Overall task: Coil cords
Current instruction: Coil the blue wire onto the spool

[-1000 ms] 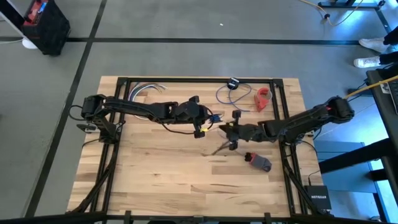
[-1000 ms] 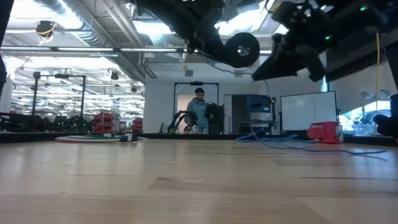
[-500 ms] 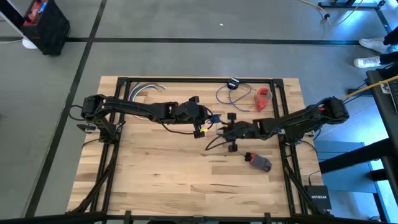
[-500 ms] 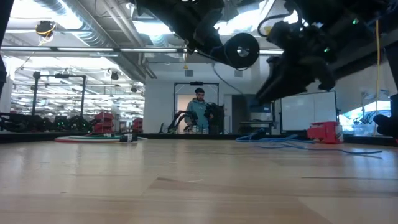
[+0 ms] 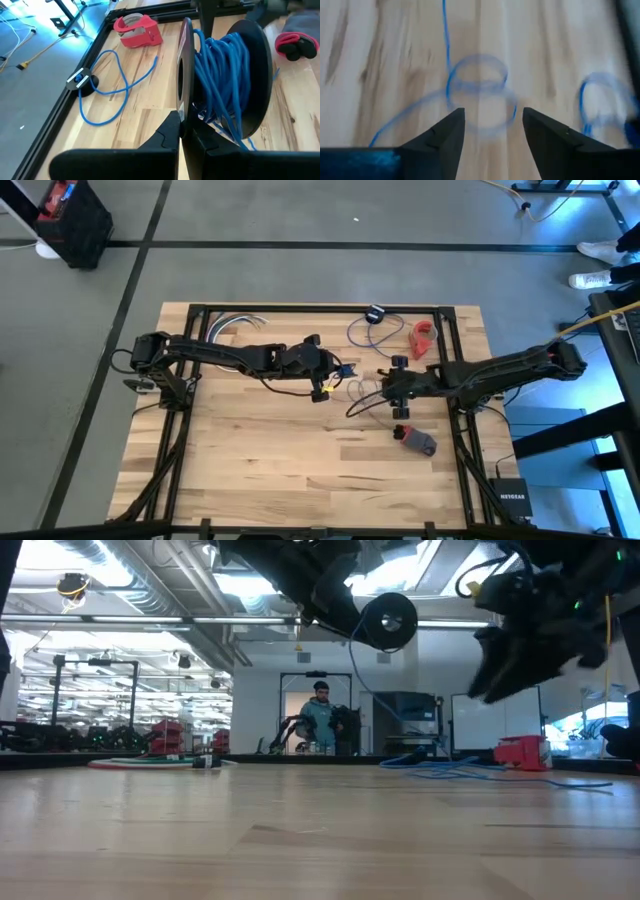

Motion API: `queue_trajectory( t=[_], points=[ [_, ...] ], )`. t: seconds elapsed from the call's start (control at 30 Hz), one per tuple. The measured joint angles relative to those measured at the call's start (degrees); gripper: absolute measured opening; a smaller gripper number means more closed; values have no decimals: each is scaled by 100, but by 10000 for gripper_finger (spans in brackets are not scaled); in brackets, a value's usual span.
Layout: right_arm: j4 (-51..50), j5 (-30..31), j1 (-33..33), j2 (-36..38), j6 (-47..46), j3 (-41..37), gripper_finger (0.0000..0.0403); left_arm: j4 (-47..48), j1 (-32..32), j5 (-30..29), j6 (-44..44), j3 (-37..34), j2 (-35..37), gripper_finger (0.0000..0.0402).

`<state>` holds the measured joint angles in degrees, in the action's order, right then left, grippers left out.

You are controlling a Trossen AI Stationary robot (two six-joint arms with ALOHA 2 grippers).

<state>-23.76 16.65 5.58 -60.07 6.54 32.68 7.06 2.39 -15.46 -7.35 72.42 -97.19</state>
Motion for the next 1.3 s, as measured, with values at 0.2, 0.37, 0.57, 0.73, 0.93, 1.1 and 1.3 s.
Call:
queue_trajectory(
  t=[0.2, 0.37, 0.57, 0.73, 0.93, 1.1, 1.3],
  points=[
    [3713, 355, 0, 23, 648, -1411, 204, -98, 13, -18, 78, 0, 0, 0],
    [4762, 54, 0, -117, 589, -1578, 204, -383, 72, -180, 256, 0, 0, 0],
    [4740, 234, 1, -162, 610, -1384, 204, -669, 79, -195, 270, 0, 3, 0],
    [3305, 1332, 0, 373, 1347, -567, 204, -414, 61, -192, 169, 175, 114, 0],
    [2120, 1368, -61, 866, 1795, 299, 204, 2, 16, -192, -163, 207, 231, 0],
    [2449, -352, -697, 972, 1941, 324, 204, 290, -98, -188, -473, 197, 229, 0],
    [3167, -2385, -1558, 437, 1450, 328, 204, 297, -88, -188, -640, 199, 227, 0]
  ],
)
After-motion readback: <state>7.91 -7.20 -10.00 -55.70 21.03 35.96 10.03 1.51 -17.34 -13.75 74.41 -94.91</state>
